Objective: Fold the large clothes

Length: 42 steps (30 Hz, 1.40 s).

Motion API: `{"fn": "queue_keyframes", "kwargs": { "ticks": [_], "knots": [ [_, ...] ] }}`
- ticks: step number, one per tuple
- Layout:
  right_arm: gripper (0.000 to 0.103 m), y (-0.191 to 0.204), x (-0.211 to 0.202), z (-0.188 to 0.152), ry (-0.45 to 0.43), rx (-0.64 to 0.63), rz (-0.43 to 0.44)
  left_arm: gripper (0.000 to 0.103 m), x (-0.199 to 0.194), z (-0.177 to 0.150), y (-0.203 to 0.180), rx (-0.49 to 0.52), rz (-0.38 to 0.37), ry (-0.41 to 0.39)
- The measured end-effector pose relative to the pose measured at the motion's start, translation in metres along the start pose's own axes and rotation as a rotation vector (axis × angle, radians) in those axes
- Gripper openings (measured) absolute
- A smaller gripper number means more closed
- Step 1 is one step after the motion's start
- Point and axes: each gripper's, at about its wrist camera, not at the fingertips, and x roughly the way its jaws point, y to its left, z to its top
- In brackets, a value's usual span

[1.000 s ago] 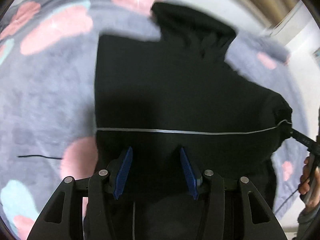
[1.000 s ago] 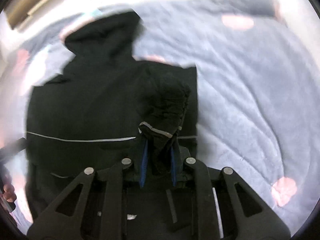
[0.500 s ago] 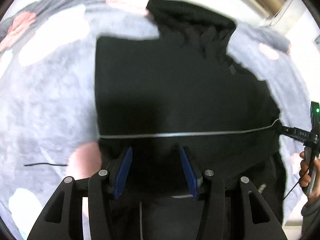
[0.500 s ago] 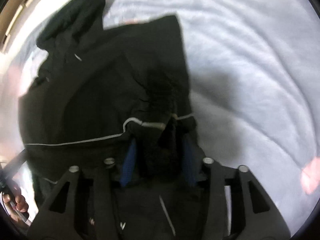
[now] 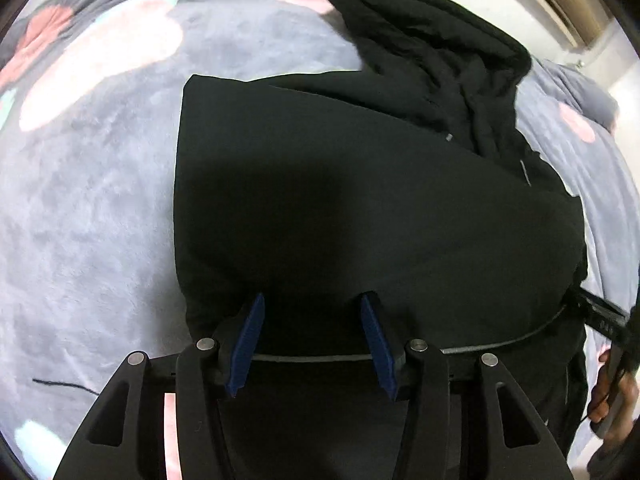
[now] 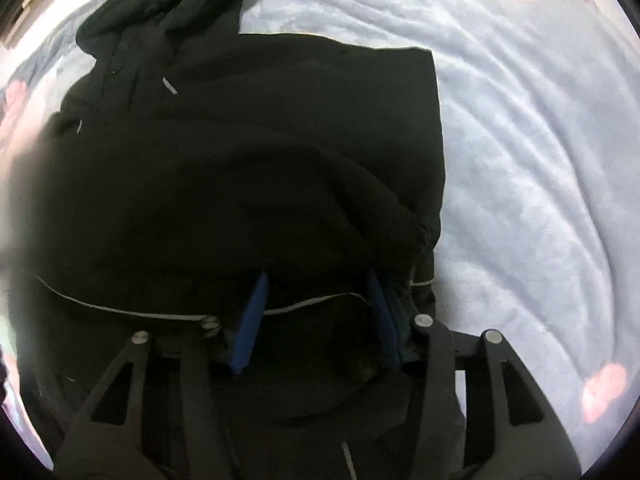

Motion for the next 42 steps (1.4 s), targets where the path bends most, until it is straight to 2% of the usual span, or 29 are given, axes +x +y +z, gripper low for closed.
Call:
{"fn": "queue_keyframes", "kwargs": {
  "ticks": [3,4,6,9,11,14,18,20,24,26,27,28,29,30,31,33,34,35,37,38,40,41,42],
  "knots": [
    [0.048,0.002,-0.011,0.007,0.028,-0.034,0.002,0.052,-0.014,0.006,-0.011,0.037,0.033,-0.011],
    [0.047,0.0,-0.026,0.013,0.013,-0.036,0.043,0.052,-0.026,0.009,-0.016,0.067,0.025,-0.041],
    [0.048,-0.003,-0.055,0.028,-0.059,-0.039,0.111,0.052,-0.052,0.023,-0.024,0.116,0.012,-0.125],
    [0.048,0.001,-0.082,0.07,-0.161,-0.075,0.108,0.052,-0.071,0.061,-0.031,0.129,0.019,-0.202],
    [0.048,0.006,-0.084,0.1,-0.204,-0.093,0.125,0.052,-0.072,0.095,-0.032,0.113,0.0,-0.236],
    [0.048,0.028,-0.08,0.147,-0.263,-0.115,0.112,0.052,-0.062,0.145,-0.036,0.094,0.013,-0.287],
    [0.048,0.038,-0.056,0.205,-0.29,-0.064,0.163,0.052,-0.033,0.207,-0.034,0.06,0.035,-0.33],
    [0.048,0.042,-0.041,0.218,-0.286,-0.032,0.174,0.052,-0.019,0.221,-0.029,0.039,0.038,-0.315],
    [0.049,0.048,-0.007,0.247,-0.251,0.011,0.205,0.052,0.029,0.246,-0.02,-0.003,0.048,-0.235],
    [0.048,0.052,0.006,0.254,-0.221,0.014,0.15,0.052,0.046,0.252,-0.019,-0.028,0.04,-0.221],
    [0.046,0.055,0.015,0.257,-0.201,0.006,0.141,0.052,0.051,0.255,-0.016,-0.052,0.032,-0.228],
    [0.018,0.056,0.021,0.26,-0.19,-0.001,0.155,0.051,0.054,0.257,-0.015,-0.075,0.021,-0.235],
    [0.004,0.058,0.025,0.261,-0.175,-0.009,0.154,0.033,0.055,0.258,-0.013,-0.102,-0.006,-0.245],
    [0.004,0.059,0.025,0.259,-0.179,-0.017,0.133,0.007,0.056,0.257,-0.012,-0.11,-0.048,-0.244],
    [0.003,0.056,0.017,0.253,-0.212,-0.021,0.148,0.007,0.051,0.253,-0.012,-0.119,-0.086,-0.261],
    [0.003,0.048,0.001,0.242,-0.254,-0.034,0.186,0.007,0.024,0.234,-0.014,-0.103,-0.097,-0.35],
    [0.003,0.042,-0.009,0.233,-0.271,-0.05,0.217,0.007,0.014,0.225,-0.012,-0.106,-0.118,-0.361],
    [0.003,0.04,-0.012,0.227,-0.274,-0.066,0.231,0.007,0.006,0.216,-0.006,-0.115,-0.142,-0.353],
    [0.003,0.036,-0.002,0.216,-0.238,-0.12,0.24,0.008,0.014,0.21,0.01,-0.142,-0.175,-0.256],
    [0.003,0.037,0.008,0.215,-0.211,-0.133,0.226,0.008,0.031,0.209,0.022,-0.176,-0.205,-0.177],
    [0.003,0.043,0.041,0.215,-0.117,-0.147,0.218,0.008,0.07,0.21,0.039,-0.241,-0.225,-0.07],
    [0.003,0.048,0.06,0.215,-0.077,-0.149,0.194,0.009,0.088,0.212,0.04,-0.242,-0.232,-0.038],
    [0.003,0.052,0.073,0.215,-0.054,-0.155,0.178,0.011,0.098,0.215,0.039,-0.221,-0.224,-0.039]
  ]
}}
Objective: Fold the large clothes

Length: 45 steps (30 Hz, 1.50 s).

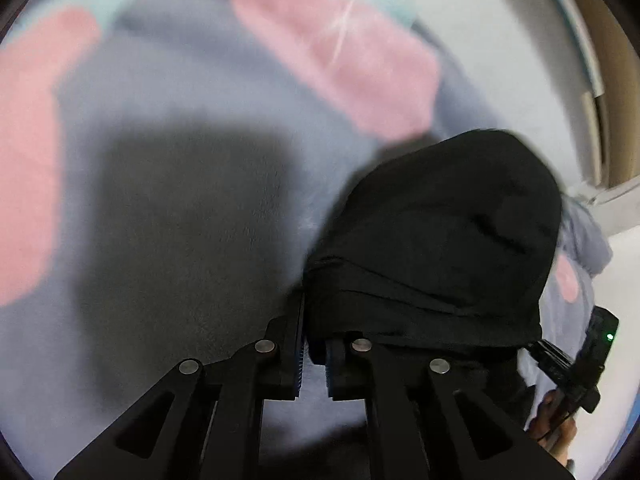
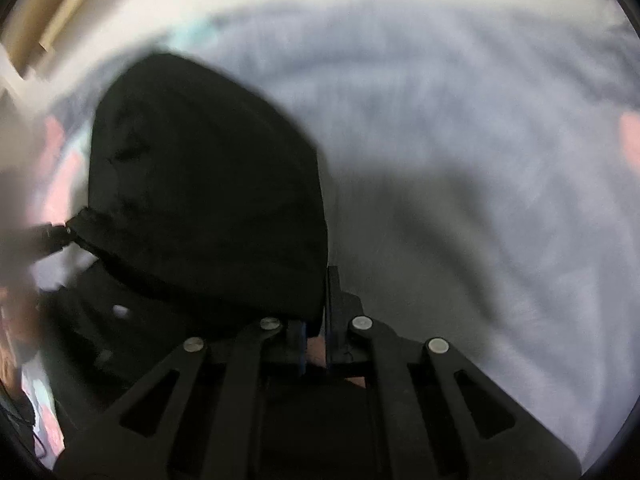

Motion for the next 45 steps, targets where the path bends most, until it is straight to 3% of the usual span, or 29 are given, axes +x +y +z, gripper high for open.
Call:
{"fn": "queue_keyframes", "kwargs": {
  "ticks": [4,6,8,10,13,16,18,20,23,25,27,31,33,37,40,43,45],
  "knots": [
    [0.008,0.005,0.006,0.0,0.012,-0.01,-0.03,0.014,-0.012,-0.004,-0.011,0.093,0.006,-0.044],
    [0.015,0.003,-0.013,-0.005,-0.003,-0.018,-0.023,0.034,-0.036,-0.016,-0.022,0.213,0.07,-0.085],
    [0.029,-0.001,-0.039,-0.014,-0.034,-0.03,-0.024,0.043,-0.059,-0.031,-0.031,0.301,0.14,-0.117],
    [0.044,-0.004,-0.068,-0.023,-0.08,-0.034,-0.008,0.043,-0.085,-0.04,-0.036,0.364,0.166,-0.153],
    [0.045,0.001,-0.109,-0.021,-0.179,-0.04,0.022,0.043,-0.123,-0.034,-0.048,0.388,0.133,-0.263],
    [0.046,0.019,-0.127,0.002,-0.255,-0.04,0.073,0.051,-0.139,-0.017,-0.071,0.351,0.014,-0.353],
    [0.045,0.038,-0.123,0.017,-0.274,-0.066,0.078,0.053,-0.124,-0.005,-0.092,0.383,0.01,-0.349],
    [0.044,0.048,-0.102,0.03,-0.242,-0.085,0.065,0.053,-0.09,0.007,-0.103,0.401,0.032,-0.285],
    [0.044,0.051,-0.054,0.031,-0.115,-0.099,0.02,0.053,-0.024,0.014,-0.099,0.364,0.057,-0.109],
    [0.042,0.043,-0.009,0.021,0.016,-0.097,-0.017,0.053,0.013,0.007,-0.09,0.352,0.096,-0.041],
    [0.042,0.032,0.015,0.008,0.038,-0.057,0.019,0.053,0.027,0.0,-0.086,0.354,0.107,-0.058],
    [0.043,0.026,0.006,0.005,0.01,-0.045,0.037,0.053,0.019,0.003,-0.095,0.38,0.113,-0.078],
    [0.043,0.025,-0.01,0.003,-0.002,-0.06,0.056,0.053,0.003,0.001,-0.098,0.392,0.1,-0.109],
    [0.045,0.009,-0.066,0.003,-0.107,-0.05,0.182,0.054,-0.046,0.003,-0.11,0.416,0.025,-0.224],
    [0.053,-0.008,-0.089,0.011,-0.174,-0.036,0.172,0.059,-0.06,0.023,-0.11,0.39,0.03,-0.272],
    [0.064,-0.02,-0.08,0.021,-0.146,-0.019,0.146,0.06,-0.05,0.045,-0.102,0.342,0.065,-0.255],
    [0.063,-0.028,-0.059,0.03,-0.094,-0.002,0.17,0.06,-0.031,0.056,-0.09,0.301,0.06,-0.184]
  ]
}}
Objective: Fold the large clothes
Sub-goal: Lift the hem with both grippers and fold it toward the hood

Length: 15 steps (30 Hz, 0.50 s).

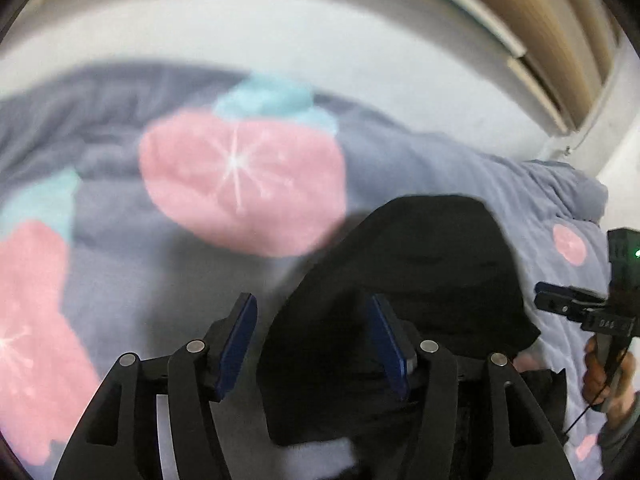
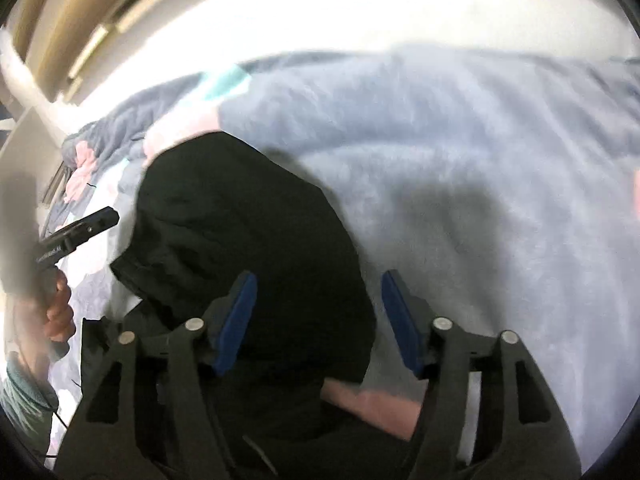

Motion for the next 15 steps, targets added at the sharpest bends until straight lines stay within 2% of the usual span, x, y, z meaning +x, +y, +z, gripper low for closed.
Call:
{"fn": "queue_keyframes", "kwargs": {
  "ticks": [2,7,9,10,11,12,14,15],
  "knots": [
    [0.064,-0.01,0.018,0.002,0.046,0.027,0.008,0.06,0.019,-0.005,0.014,-0.035,-0.007,0.06],
    [0.062,-0.007,0.057,0.002,0.125,0.046,0.086,0.061,0.052,-0.016,0.022,-0.116,-0.153,0.149],
    [0.061,-0.005,0.068,0.001,0.149,0.051,0.084,0.062,0.059,-0.019,0.017,-0.112,-0.16,0.155],
    [0.056,-0.004,0.072,0.0,0.154,0.051,0.088,0.062,0.059,-0.019,0.013,-0.099,-0.145,0.155],
    [0.044,-0.002,0.073,-0.002,0.156,0.052,0.094,0.051,0.059,-0.02,0.008,-0.078,-0.125,0.147],
    [0.037,-0.001,0.068,-0.002,0.149,0.05,0.101,0.033,0.052,-0.022,-0.001,-0.041,-0.102,0.123],
    [0.014,0.005,0.047,-0.005,0.11,0.018,0.081,0.014,0.038,-0.024,-0.009,-0.004,-0.073,0.083],
    [0.011,0.011,0.036,-0.008,0.091,-0.011,0.07,0.011,0.027,-0.025,-0.014,0.006,-0.074,0.058]
  ]
}}
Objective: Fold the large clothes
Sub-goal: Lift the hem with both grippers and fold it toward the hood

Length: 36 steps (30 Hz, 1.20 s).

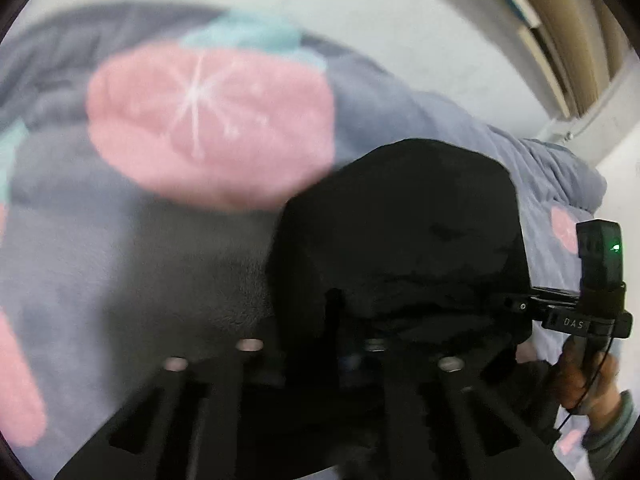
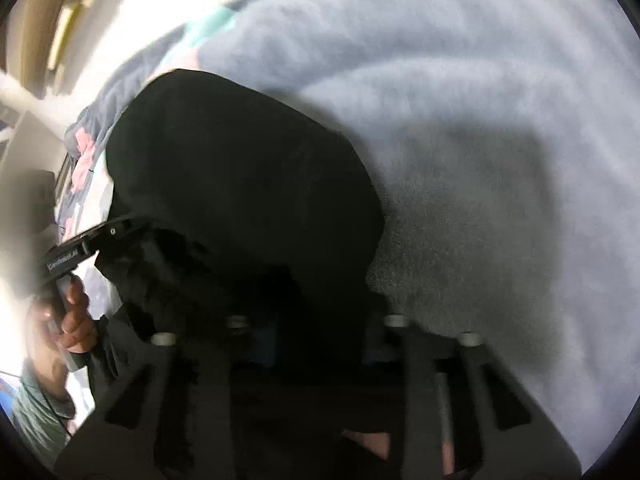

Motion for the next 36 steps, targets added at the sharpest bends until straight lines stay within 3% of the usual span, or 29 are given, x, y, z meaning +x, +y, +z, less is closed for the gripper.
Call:
{"fn": "queue_keyframes", "kwargs": {
  "ticks": [5,8,13,16,19,21,24,27,31,34,36],
  "knots": [
    [0.006,0.041,-0.07,-0.033,-0.127,-0.126,-0.06,0.01,-0.081,-0.023,-0.038,0.091,-0.018,-0.142],
    [0.006,0.068,-0.12,-0.073,-0.205,-0.191,-0.103,0.01,-0.136,-0.05,-0.062,0.162,-0.008,-0.214],
    [0.006,0.118,-0.187,-0.164,-0.345,-0.305,-0.229,0.01,-0.218,-0.126,-0.108,0.31,0.059,-0.304],
    [0.008,0.138,-0.196,-0.218,-0.401,-0.366,-0.361,0.015,-0.247,-0.184,-0.126,0.388,0.132,-0.334],
    [0.013,0.13,-0.171,-0.267,-0.319,-0.33,-0.456,0.018,-0.227,-0.234,-0.116,0.373,0.211,-0.194],
    [0.013,0.11,-0.155,-0.286,-0.232,-0.246,-0.455,0.018,-0.201,-0.267,-0.088,0.29,0.241,-0.065],
    [0.015,0.073,-0.145,-0.308,-0.11,-0.097,-0.412,0.017,-0.186,-0.294,-0.052,0.162,0.252,0.056],
    [0.019,0.056,-0.163,-0.308,-0.097,-0.02,-0.353,0.017,-0.209,-0.291,-0.036,0.095,0.251,0.04],
    [0.05,0.064,-0.201,-0.28,-0.159,-0.012,-0.278,0.018,-0.249,-0.253,-0.048,0.072,0.221,-0.068],
    [0.056,0.081,-0.205,-0.25,-0.151,0.025,-0.225,0.026,-0.265,-0.214,-0.064,0.043,0.145,-0.121],
    [0.056,0.079,-0.198,-0.236,-0.12,0.105,-0.138,0.043,-0.261,-0.19,-0.07,0.028,0.121,-0.115]
  ]
}}
